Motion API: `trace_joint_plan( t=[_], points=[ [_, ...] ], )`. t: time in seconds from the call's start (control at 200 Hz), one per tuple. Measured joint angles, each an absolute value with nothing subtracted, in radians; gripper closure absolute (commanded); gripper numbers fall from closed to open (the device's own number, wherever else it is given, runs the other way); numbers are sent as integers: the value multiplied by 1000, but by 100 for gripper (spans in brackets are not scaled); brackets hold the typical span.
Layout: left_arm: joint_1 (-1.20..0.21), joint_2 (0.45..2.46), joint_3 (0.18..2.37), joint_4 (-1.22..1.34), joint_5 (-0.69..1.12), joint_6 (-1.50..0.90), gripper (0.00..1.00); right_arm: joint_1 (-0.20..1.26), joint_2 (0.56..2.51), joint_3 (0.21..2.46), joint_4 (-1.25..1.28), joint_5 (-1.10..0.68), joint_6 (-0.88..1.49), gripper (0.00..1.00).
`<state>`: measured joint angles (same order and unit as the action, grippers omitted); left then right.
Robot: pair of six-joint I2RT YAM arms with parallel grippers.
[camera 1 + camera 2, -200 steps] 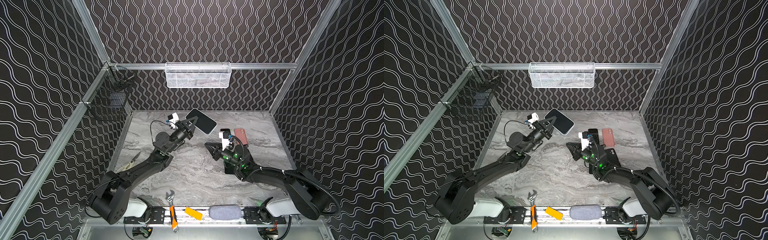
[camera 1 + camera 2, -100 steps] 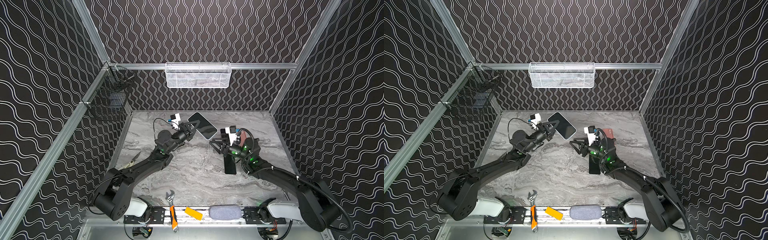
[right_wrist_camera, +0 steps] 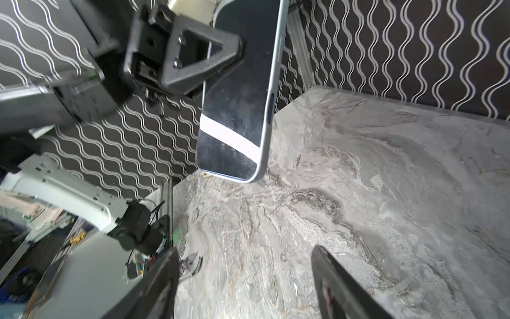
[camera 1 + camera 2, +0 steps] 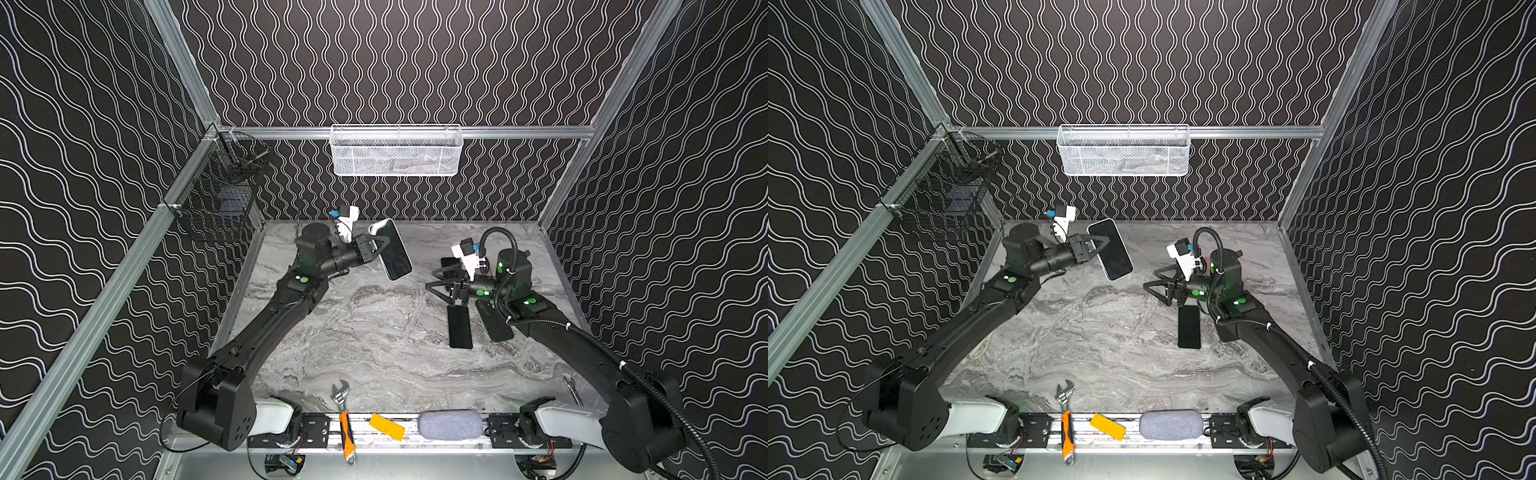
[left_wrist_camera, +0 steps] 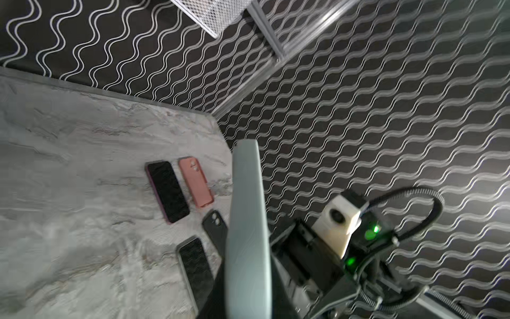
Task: Take the phone out of the phone case
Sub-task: Remove the phone case from the phone.
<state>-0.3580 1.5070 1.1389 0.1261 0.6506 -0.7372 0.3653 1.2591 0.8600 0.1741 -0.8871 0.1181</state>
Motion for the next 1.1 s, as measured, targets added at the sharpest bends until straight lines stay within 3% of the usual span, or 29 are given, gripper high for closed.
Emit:
trace_joint_plan(
  t=[0.19, 0.375, 0.991, 1.101],
  points=[
    [-355, 1533, 1318, -238, 735, -385, 100, 365, 1267, 907, 57, -902, 30, 1],
    [-355, 1559, 1383, -424, 859, -182, 100, 366, 1233, 896, 43, -897, -15, 1],
    [-355, 1651, 1455, -601, 1079, 148, 100, 583, 1302, 1033, -227, -795, -356, 3],
    [-356, 1650, 1455, -607, 1092, 163, 100, 614, 1318, 1053, -250, -767, -374, 8]
  ],
)
